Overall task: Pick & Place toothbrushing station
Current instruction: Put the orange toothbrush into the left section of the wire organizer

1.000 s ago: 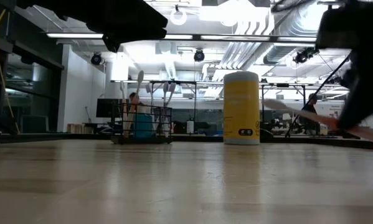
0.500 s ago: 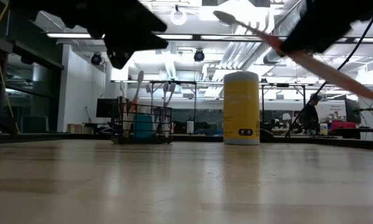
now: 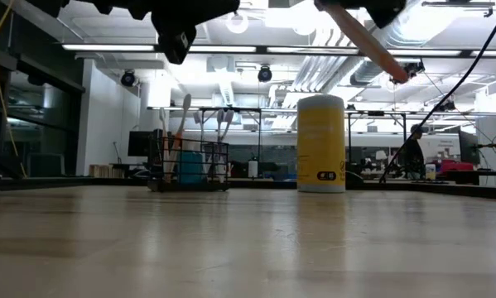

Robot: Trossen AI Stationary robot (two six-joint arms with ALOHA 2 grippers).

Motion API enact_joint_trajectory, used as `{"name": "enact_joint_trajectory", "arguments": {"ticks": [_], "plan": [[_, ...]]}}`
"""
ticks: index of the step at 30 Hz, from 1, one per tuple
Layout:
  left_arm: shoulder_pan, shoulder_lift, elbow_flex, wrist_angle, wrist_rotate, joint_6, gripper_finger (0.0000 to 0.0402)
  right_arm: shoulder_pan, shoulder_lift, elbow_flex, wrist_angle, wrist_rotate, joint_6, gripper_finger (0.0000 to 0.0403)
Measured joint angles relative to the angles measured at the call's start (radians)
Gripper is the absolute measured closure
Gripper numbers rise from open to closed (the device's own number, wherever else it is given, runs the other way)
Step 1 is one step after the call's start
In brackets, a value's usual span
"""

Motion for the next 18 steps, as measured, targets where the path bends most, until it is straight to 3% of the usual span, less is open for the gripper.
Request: {"name": "enact_joint_trajectory", "arguments": {"ticks": [9, 18], "plan": [[0.0, 0.01, 0.029, 0.017, 0.046, 0.045, 0.0271, -0.047, 0.0, 0.0, 0.093, -0.076, -0.076, 0.0399], [0.002, 0.07, 0.107, 0.001, 0.045, 0.119, 0.0271, -0.054, 0.0, 0.0, 0.104, -0.076, -0.1, 0.0399]]}}
